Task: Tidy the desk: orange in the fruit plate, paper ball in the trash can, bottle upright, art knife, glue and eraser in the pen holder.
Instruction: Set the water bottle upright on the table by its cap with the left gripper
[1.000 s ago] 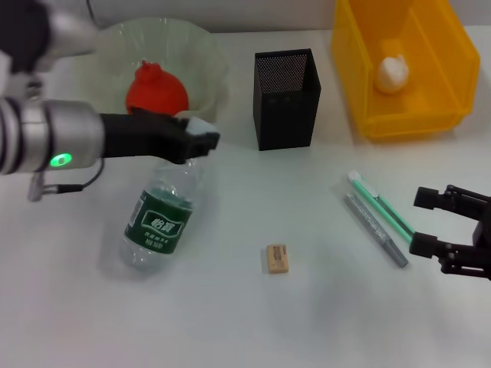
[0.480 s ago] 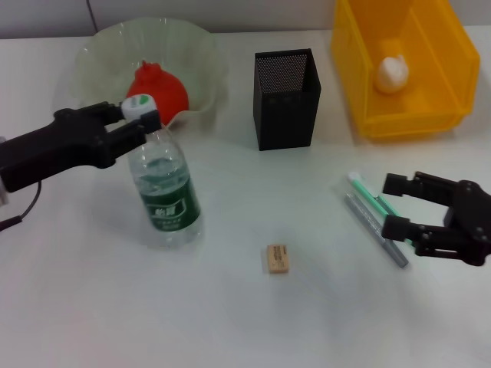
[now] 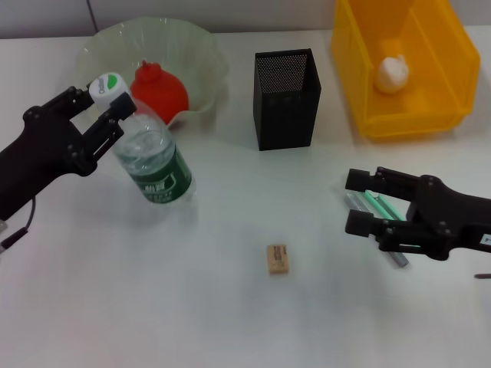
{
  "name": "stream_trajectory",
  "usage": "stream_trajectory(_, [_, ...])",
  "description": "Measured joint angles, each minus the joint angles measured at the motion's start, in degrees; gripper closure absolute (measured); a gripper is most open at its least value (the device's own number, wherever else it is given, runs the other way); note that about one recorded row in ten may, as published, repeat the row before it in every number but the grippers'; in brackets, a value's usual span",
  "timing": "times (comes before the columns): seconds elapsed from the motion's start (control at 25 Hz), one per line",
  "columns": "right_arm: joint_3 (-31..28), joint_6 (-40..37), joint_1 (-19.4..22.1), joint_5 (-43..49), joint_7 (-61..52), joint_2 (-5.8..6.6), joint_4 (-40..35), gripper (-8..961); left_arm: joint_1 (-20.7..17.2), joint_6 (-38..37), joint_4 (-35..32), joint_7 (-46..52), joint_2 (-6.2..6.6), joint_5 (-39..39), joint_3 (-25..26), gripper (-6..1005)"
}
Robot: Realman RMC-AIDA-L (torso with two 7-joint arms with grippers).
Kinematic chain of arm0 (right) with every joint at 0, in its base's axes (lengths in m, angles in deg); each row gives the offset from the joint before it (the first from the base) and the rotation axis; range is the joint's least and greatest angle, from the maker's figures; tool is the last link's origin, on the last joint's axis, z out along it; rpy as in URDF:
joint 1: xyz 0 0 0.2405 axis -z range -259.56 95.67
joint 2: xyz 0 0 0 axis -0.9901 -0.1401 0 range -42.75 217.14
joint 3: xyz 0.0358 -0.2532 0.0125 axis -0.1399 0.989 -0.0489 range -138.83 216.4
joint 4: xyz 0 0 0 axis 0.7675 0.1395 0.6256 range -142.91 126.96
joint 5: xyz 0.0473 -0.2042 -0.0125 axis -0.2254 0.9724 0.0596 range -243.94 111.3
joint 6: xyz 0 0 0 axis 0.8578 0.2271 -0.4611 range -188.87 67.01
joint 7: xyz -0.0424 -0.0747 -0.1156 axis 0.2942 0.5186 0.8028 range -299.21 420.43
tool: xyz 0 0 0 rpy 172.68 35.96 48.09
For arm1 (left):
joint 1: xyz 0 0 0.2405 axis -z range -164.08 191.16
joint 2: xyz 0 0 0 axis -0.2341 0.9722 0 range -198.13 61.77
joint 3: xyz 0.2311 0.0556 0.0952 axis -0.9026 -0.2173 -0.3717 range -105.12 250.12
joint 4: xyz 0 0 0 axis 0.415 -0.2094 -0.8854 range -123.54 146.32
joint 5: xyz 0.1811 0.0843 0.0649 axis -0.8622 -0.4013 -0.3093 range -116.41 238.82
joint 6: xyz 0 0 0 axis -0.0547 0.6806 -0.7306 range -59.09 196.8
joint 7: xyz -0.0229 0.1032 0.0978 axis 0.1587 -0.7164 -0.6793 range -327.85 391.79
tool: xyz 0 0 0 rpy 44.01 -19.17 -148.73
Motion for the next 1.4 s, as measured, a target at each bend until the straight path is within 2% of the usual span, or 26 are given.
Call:
stream_trajectory(0.12, [-0.01, 1.14, -0.78, -0.04, 1.42, -0.01, 2.1, 108, 2.48, -1.47, 7.31, -9.01, -0.12, 3.87, 0.02, 522])
stream_trajectory(0.24, [0.01, 2.25, -1.46, 0.05, 2.65, -0.02, 3.89, 108, 4.75, -1.56, 11.82, -17.34, -0.24, 5.51, 0.04, 515])
stream_trajectory(0.36, [0.08, 2.98, -1.61, 0.09, 3.77, -0.07, 5.04, 108, 6.63, -1.26, 14.51, -23.08, -0.34, 6.33, 0.08, 508])
stream_trajectory(0.6, [-0.05, 4.26, -1.67, -0.23, 5.34, -0.15, 7.05, 107, 7.73, -0.02, 17.0, -28.71, -0.43, 10.16, 0.18, 494])
stream_trajectory(0.96, [-0.33, 4.27, -0.84, -0.31, 6.64, -0.2, 7.32, 108, 7.91, 2.59, 18.47, -30.13, -0.46, 12.81, 0.39, 473])
stream_trajectory(1.16, [-0.32, 2.78, 1.7, -0.34, 8.99, -0.12, 7.26, 108, 7.66, 1.93, 18.92, -30.26, -0.46, 13.72, 0.47, 461])
stream_trajectory(1.36, [-0.75, 0.02, 4.81, -0.44, 12.28, 0.16, 6.77, 108, 6.8, -5.39, 18.95, -29.01, -0.34, 13.73, 0.44, 244])
stream_trajectory(1.4, [-0.94, -0.7, 5.6, -0.45, 12.76, 0.19, 6.52, 108, 6.5, -7.73, 18.9, -28.37, -0.2, 13.73, 0.36, 245])
